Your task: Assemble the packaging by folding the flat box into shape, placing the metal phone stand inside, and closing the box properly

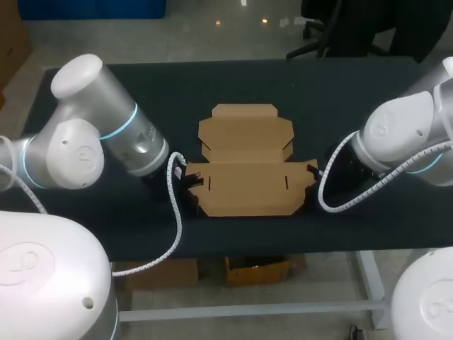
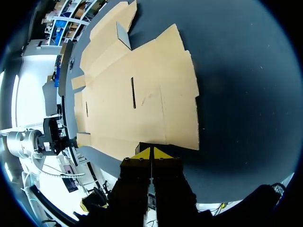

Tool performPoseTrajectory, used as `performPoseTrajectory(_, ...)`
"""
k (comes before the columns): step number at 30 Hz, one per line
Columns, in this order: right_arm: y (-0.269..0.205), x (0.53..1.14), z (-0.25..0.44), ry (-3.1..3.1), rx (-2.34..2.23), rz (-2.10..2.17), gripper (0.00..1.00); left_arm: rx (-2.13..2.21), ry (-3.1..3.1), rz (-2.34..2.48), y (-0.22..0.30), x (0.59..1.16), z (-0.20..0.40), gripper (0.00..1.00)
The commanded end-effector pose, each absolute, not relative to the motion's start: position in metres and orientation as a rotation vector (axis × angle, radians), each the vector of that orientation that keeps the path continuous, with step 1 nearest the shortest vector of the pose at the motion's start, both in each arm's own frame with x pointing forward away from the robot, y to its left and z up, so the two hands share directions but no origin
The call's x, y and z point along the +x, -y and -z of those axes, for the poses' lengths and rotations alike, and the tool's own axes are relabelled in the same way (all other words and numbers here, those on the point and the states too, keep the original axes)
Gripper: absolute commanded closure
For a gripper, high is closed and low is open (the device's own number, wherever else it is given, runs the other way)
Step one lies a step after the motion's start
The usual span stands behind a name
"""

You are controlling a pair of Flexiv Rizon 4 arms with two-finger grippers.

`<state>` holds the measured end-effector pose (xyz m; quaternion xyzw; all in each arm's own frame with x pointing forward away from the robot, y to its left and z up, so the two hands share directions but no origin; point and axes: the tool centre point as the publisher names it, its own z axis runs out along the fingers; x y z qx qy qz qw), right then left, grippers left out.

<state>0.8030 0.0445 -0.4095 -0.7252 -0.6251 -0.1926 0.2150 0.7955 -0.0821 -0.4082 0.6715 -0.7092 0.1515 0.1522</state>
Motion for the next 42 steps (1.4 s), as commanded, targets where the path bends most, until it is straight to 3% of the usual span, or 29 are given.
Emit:
performPoseTrajectory(1,-0.044,0.805,0.412,1.727,-2.002,0.531,1.0,1.941,2.039,-0.415,0.086,0.8,0.407,1.0)
performPoseTrajectory(42,-0.074,0.812,0.403,1.825,-1.982,0.458,1.0,1.909,2.19,-0.411,0.117,0.797,0.386,1.0)
